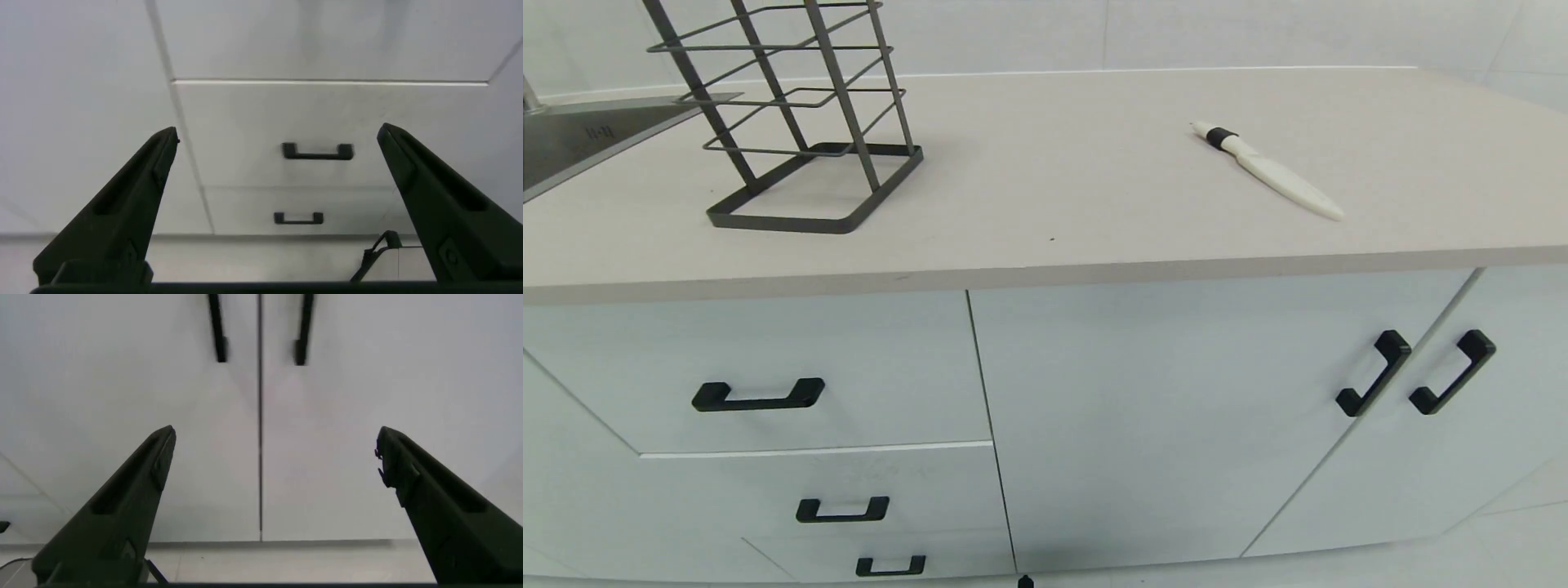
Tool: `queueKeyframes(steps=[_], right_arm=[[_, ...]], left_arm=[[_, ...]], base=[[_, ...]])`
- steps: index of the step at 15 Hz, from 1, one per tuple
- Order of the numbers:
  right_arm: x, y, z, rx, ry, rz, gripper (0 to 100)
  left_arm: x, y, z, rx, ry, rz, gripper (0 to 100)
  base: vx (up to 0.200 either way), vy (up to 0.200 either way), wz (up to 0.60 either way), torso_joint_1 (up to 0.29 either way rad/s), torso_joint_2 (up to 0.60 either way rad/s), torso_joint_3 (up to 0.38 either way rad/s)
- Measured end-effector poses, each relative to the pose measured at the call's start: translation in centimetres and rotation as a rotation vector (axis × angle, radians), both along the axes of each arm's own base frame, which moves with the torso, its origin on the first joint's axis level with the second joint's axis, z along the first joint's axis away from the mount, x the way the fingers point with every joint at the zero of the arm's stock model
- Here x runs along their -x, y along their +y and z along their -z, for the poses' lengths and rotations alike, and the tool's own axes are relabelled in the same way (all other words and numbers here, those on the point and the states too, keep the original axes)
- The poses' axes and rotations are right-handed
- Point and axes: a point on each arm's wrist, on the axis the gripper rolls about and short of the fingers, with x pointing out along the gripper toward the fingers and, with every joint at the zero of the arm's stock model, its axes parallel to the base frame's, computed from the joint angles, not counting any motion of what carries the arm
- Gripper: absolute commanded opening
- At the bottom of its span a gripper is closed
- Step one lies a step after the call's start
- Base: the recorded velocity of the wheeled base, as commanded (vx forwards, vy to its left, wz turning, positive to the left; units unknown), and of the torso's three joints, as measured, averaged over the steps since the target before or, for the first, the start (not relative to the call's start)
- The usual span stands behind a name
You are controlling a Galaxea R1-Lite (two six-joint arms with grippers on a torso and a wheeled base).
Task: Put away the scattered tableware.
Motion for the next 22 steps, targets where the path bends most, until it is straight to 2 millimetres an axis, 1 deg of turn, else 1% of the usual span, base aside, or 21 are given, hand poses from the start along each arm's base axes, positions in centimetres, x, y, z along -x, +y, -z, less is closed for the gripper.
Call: queueKeyframes(steps=[6,11,14,18,22], right_arm=[[0.0,0.0,0.0,0.001,0.0,0.0,100],[0.0,0.0,0.0,0.002,0.0,0.001,100],[0.0,0.0,0.0,0.002,0.0,0.0,100],[0.0,0.0,0.0,0.001,0.0,0.0,100],[0.0,0.0,-0.01,0.002,0.0,-0.001,100]], left_arm=[[0.0,0.0,0.0,0.002,0.0,0.0,100],[0.0,0.0,0.01,0.002,0.001,0.0,100],[0.0,0.01,0.0,0.004,0.0,-0.004,100],[0.0,0.01,0.01,0.006,0.001,-0.005,100],[0.0,0.01,-0.02,0.005,-0.002,-0.005,100]], base=[[0.0,0.0,0.0,0.0,0.0,0.0],[0.0,-0.2,0.0,0.005,0.0,0.005],[0.0,0.0,0.0,0.0,0.0,0.0],[0.2,0.0,0.0,0.0,0.0,0.002],[0.0,0.0,0.0,0.0,0.0,0.0]])
